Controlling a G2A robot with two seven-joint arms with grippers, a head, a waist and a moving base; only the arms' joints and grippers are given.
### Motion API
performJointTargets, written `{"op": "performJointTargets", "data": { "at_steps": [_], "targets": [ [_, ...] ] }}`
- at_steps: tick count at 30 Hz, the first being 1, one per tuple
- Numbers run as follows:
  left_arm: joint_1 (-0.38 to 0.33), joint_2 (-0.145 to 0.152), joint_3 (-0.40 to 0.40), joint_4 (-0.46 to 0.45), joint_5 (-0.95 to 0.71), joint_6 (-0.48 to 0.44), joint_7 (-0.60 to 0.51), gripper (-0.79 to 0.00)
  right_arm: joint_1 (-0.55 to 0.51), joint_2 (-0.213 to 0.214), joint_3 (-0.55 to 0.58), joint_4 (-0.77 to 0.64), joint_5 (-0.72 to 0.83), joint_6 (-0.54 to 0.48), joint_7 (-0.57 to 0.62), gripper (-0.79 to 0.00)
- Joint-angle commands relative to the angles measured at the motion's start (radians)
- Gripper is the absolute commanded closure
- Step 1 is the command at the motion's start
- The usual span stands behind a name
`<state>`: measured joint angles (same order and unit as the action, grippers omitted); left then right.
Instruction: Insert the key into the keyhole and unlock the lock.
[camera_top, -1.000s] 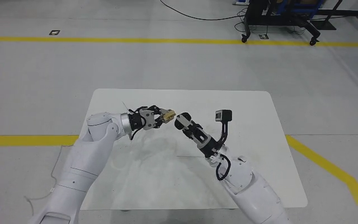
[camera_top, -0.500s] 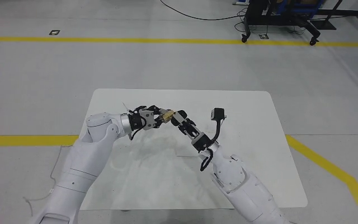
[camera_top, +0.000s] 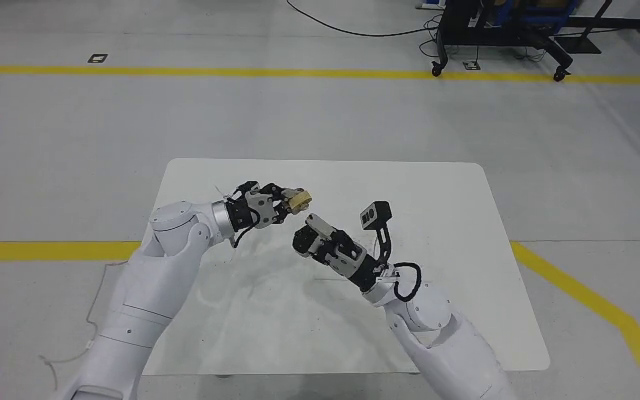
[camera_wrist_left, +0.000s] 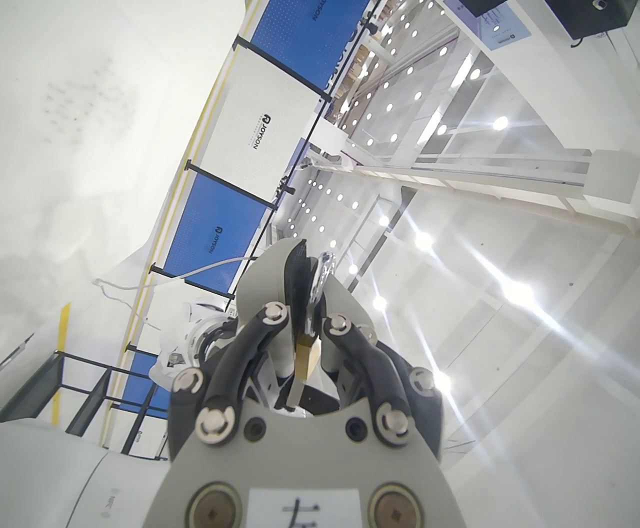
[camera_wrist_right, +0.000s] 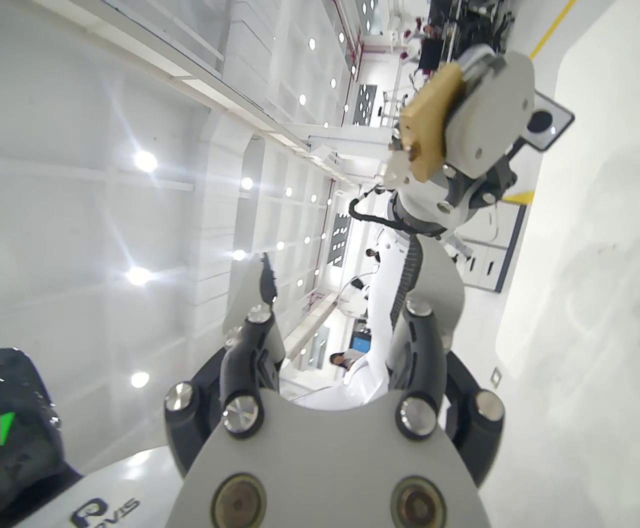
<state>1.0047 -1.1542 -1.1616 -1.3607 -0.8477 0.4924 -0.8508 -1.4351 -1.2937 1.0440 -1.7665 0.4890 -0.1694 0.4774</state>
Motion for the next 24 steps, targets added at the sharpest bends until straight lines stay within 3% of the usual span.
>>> {"op": "performJointTargets", "data": {
  "at_steps": [1,2,4,5,20,21,24],
  "targets": [
    [0.003,0.001,0.001,-0.006,0.007,-0.015,-0.016,0.000,0.020,-0.003,-0.008,0.026,0.045,0.025,0.019,-0.557],
    [0.003,0.002,0.002,-0.006,0.010,-0.016,-0.019,0.000,0.026,-0.005,-0.010,0.033,0.055,0.031,0.021,-0.533],
    [0.004,0.003,0.004,-0.008,0.019,-0.019,-0.020,0.000,0.046,-0.008,-0.017,0.055,0.077,0.045,0.023,-0.372],
    [0.005,0.003,0.004,-0.009,0.021,-0.020,-0.020,0.000,0.050,-0.010,-0.019,0.059,0.086,0.051,0.026,-0.342],
    [0.011,0.008,0.009,-0.025,0.056,-0.046,-0.021,0.000,0.087,-0.018,0.006,0.120,0.185,0.095,0.020,-0.323],
    [0.011,0.008,0.009,-0.025,0.057,-0.046,-0.020,0.000,0.088,-0.018,0.006,0.121,0.185,0.096,0.018,-0.308],
    [0.012,0.008,0.010,-0.026,0.060,-0.049,-0.018,0.000,0.089,-0.019,0.007,0.124,0.189,0.096,0.019,-0.160]
  ]
}}
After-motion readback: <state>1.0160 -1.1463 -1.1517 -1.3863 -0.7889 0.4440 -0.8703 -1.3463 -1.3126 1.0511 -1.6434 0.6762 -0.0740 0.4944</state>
